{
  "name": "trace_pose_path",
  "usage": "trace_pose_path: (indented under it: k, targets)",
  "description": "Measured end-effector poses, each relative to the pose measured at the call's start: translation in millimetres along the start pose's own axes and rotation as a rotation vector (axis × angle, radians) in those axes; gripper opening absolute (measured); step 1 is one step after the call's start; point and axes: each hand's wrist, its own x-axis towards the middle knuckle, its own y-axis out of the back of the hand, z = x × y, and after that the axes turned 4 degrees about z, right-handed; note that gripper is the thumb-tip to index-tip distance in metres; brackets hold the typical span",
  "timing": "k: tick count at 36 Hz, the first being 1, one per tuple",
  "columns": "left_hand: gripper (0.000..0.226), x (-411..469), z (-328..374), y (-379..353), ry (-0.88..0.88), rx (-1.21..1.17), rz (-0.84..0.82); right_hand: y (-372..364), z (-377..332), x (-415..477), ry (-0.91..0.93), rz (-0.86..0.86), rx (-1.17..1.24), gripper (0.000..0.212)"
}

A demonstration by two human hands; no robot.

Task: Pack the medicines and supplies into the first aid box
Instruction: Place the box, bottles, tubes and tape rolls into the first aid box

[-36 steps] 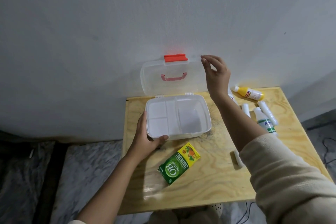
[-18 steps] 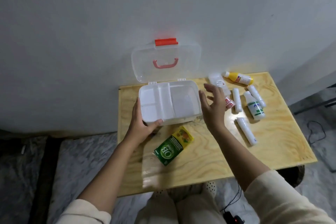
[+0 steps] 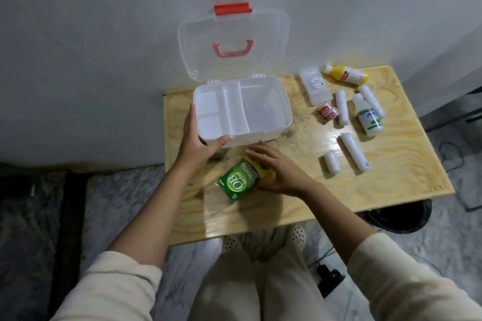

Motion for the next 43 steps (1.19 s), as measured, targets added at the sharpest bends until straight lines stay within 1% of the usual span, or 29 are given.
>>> trace_pose_path:
  k: [4,7,12,19,23,26,28,30,36,41,43]
  targets:
    - [0.104,-0.1,0.7,-0.5,0.014,-0.035,0.001,1.5,2.4,-11.3,-0.062,0.093,0.097,0.070]
    - [0.104,-0.2,0.6,-1.6,0.031,-0.063,0.005,4.7,7.8,-30.1,-0.138,0.142,0.147,0.067]
    - [0.104,-0.3,3.3,-6.4,0.069,-0.100,0.027,21.5,18.9,-62.0,-0.317,0.279,0.205,0.064]
    - [0.103,-1.7,4.9,-7.1,0.095,-0.134,0.017,56.9,34.5,-82.5,-0.550,0.574,0.169,0.061]
    - [0.103,-1.6,6.6,-6.7,0.103,-0.158,0.017,81.8,30.1,-72.6,-0.586,0.743,0.145,0.063]
    - [0.103,-2.4,8.9,-6.4,0.112,-0.167,0.014,100.1,19.9,-53.6,-0.538,0.811,0.168,0.063]
    - [0.104,-3.0,9.0,-6.3,0.121,-0.167,0.004,110.0,11.2,-37.3,-0.468,0.802,0.172,0.063]
    - [0.104,-2.7,10.0,-5.9,0.123,-0.167,-0.003,118.4,0.0,-19.5,-0.405,0.756,0.158,0.065]
    - [0.104,-1.7,9.1,-5.5,0.131,-0.180,-0.009,129.8,-12.8,34.8,-0.282,0.477,-0.157,0.071]
    - [0.103,-2.5,5.9,-4.8,0.130,-0.193,-0.008,128.4,-23.2,66.9,-0.202,0.343,-0.357,0.066]
    - [0.104,-1.8,6.4,-4.6,0.129,-0.196,-0.010,125.2,-23.9,77.8,-0.192,0.286,-0.403,0.064]
